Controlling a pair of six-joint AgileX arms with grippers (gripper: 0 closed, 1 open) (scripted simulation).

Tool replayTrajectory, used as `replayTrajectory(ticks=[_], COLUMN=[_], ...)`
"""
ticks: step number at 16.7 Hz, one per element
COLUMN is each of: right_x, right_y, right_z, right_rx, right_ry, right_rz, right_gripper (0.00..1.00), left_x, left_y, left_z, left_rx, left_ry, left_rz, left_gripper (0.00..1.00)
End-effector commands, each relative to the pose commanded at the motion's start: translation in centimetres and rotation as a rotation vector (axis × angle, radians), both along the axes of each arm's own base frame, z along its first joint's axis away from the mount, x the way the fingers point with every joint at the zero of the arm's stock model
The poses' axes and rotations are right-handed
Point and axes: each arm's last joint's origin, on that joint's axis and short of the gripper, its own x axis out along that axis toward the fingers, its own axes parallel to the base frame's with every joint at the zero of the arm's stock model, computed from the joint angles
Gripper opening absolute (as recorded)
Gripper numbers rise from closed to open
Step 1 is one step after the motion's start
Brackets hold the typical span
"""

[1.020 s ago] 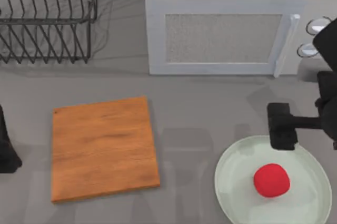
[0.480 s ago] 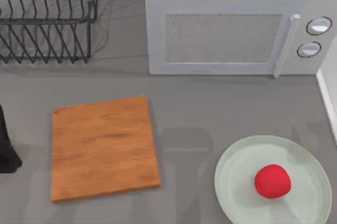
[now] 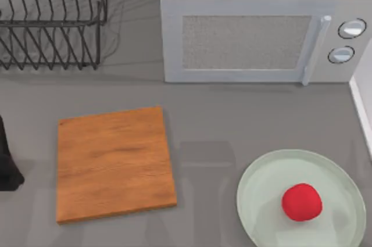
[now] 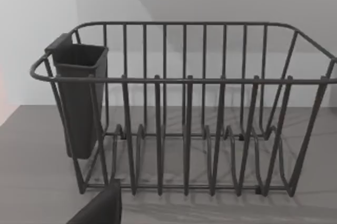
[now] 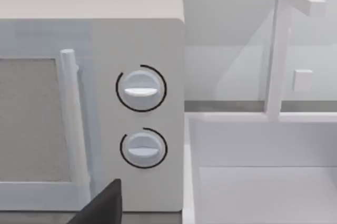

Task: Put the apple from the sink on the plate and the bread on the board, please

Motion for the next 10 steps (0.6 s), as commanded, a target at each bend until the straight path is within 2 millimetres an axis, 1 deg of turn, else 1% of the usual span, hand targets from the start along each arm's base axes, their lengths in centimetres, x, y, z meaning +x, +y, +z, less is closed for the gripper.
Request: replayTrajectory(ticks=[6, 8, 10], right_x=[0.0, 0.0, 0.0], right_y=[-0.1, -0.1, -0.1], right_z=[-0.2, -0.2, -0.2], right_rx=[-0.006, -0.006, -0.006], right_ry=[-0.011, -0.011, -0.011], right_rz=[-0.006, -0.006, -0.006], right_gripper=[1.0, 1.0, 1.0], left_x=[0.0, 0.0, 0.2], left_y=[0.0, 0.0, 0.1], left_z=[0.0, 0.4, 1.3], left_rx=[0.0, 0.011, 0.036], left_ry=[0.0, 0.028, 0.094], left_rz=[0.0, 0.004, 0.01], left_gripper=[1.0, 1.0, 1.0])
